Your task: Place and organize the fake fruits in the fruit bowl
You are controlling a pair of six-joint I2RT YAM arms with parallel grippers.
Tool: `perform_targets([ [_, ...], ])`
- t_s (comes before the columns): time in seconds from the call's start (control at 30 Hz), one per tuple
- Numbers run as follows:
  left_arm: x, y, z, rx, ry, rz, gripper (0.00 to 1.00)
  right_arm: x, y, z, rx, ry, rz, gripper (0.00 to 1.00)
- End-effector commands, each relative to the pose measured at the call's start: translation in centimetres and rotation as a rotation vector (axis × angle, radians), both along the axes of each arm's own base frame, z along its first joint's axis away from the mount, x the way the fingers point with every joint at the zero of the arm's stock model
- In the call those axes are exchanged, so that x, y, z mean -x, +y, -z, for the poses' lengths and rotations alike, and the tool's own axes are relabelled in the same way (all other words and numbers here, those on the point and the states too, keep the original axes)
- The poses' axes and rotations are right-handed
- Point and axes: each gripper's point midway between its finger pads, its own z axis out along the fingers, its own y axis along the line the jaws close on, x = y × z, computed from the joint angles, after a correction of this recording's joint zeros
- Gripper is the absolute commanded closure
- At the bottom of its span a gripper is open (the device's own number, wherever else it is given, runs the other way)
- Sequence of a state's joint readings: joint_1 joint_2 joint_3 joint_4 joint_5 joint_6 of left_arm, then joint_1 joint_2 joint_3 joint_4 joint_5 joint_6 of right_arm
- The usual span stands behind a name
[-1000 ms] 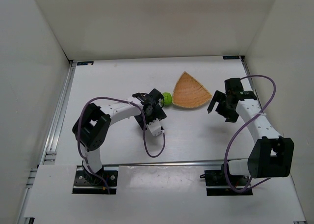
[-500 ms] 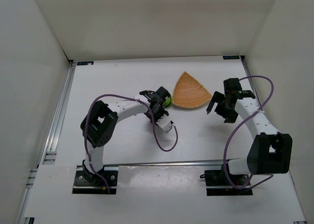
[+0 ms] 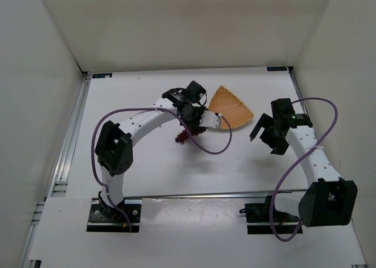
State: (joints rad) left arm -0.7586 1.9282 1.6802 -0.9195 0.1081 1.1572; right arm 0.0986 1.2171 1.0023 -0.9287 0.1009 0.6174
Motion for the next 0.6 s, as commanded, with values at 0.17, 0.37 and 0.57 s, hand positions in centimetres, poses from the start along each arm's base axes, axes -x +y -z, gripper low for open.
perform_targets([
  [0.17, -5.1, -4.7, -9.5, 0.276, -0.088, -0.224, 0.90, -1.7, 0.2, -1.4, 0.003, -0.072, -0.036, 0.00],
  [0.37, -9.6, -9.3, -13.4, 0.446, -0.262, -0.235, 0.90, -2.0, 0.9, -0.7, -0.038, -0.083, -0.021, 0.00],
  [0.57, -12.2, -14.4, -11.7, 0.582, -0.226, -0.206, 0.90, -2.7, -0.5, -2.1, 0.005, -0.110, 0.039, 0.00],
])
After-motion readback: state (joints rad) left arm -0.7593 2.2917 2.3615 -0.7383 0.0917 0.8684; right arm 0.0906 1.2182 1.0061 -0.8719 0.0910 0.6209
